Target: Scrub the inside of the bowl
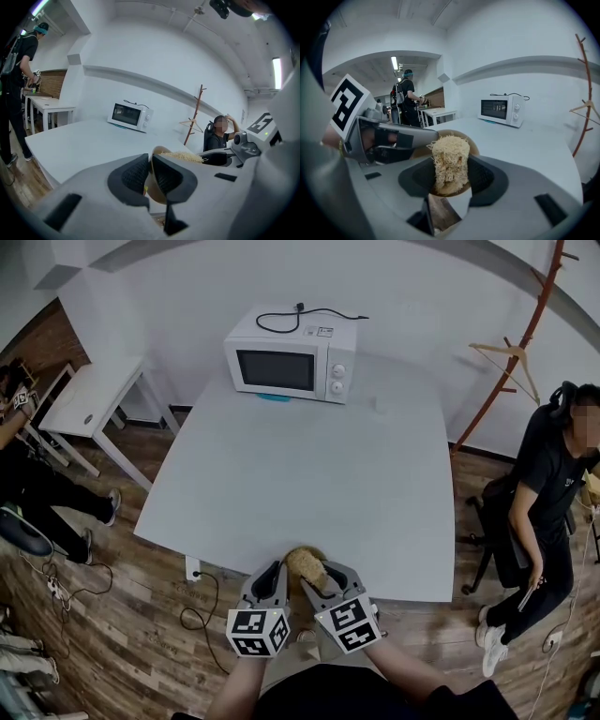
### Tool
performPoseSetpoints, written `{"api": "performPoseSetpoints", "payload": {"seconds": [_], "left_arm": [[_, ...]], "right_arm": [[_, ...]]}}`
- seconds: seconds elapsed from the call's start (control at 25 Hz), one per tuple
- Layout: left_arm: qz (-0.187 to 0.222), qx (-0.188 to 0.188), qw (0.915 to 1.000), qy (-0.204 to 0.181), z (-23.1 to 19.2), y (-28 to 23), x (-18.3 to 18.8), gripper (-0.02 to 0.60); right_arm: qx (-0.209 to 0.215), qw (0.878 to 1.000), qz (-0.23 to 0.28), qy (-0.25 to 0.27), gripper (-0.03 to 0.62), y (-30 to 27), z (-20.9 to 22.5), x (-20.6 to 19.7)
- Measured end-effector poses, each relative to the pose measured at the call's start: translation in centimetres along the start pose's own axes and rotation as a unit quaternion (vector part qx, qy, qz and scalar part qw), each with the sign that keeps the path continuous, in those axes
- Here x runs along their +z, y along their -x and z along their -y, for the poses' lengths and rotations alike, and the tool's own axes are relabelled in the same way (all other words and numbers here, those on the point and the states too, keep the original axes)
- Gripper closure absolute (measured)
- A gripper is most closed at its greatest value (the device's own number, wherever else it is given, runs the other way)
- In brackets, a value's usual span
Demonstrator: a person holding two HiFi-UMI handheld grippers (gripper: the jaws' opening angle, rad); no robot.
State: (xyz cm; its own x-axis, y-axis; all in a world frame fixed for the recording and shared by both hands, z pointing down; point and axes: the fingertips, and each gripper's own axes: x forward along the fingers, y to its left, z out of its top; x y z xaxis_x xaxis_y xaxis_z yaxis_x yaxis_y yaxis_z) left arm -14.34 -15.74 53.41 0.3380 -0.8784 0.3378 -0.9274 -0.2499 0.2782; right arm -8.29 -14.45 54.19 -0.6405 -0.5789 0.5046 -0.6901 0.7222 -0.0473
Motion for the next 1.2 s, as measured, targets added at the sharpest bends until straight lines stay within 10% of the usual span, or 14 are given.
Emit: {"api": "performPoseSetpoints", "payload": {"seconds": [0.8,1.2], "left_arm": [[0.016,-0.010,0.9998,-0.011,1.4,0.0,0.7,0.548],[0.010,-0.024,0.9995,-0.017,2.3,-0.3,0.3,0.548]], "right_arm": [[0.040,0.991,-0.040,0.119,0.416,1.8,-1.9,-0.8],[0.013,0.994,-0.057,0.087,0.416,2.2,0.8,-1.5]]}}
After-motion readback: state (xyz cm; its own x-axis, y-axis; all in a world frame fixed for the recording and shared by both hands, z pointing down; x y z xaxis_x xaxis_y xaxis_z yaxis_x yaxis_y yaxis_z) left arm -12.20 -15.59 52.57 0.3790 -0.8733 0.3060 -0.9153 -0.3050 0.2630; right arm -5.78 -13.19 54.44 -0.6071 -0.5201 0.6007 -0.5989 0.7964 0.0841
